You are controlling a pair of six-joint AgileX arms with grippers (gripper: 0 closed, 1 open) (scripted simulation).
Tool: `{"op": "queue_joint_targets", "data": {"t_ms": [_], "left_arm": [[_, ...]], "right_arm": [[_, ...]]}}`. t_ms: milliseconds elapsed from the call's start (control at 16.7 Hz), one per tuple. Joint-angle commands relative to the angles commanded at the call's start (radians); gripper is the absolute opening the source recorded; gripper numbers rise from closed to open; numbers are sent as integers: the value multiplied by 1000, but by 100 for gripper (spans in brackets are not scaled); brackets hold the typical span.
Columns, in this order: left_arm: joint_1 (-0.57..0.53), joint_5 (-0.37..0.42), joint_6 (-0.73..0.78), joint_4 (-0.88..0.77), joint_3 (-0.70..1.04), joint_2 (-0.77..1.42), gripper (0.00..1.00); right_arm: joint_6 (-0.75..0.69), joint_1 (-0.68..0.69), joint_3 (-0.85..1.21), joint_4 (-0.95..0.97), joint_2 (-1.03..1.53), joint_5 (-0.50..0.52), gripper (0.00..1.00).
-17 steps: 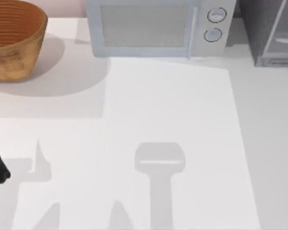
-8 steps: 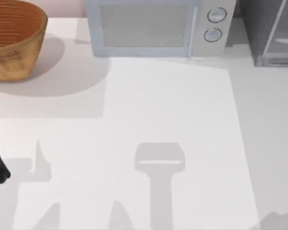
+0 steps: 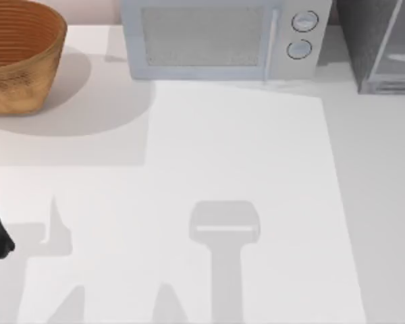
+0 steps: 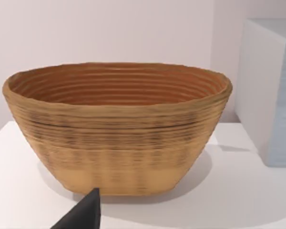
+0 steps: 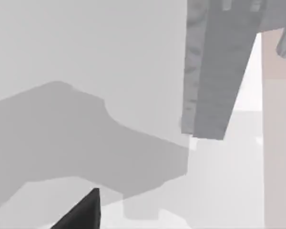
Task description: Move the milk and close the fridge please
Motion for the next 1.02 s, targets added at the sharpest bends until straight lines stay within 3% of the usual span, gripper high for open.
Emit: {"op": "queue_joint_targets", "data": {"t_ms": [240, 660, 1020], "left_arm": [[0, 0, 0, 0, 0, 0, 100], [0, 0, 0, 0, 0, 0, 100], [0, 0, 0, 0, 0, 0, 100]], "right_arm": [[-158, -152, 43, 37, 161, -80, 100], [-172, -165, 44, 42, 176, -88, 100], [34, -18, 49, 220, 192, -73, 100]]}}
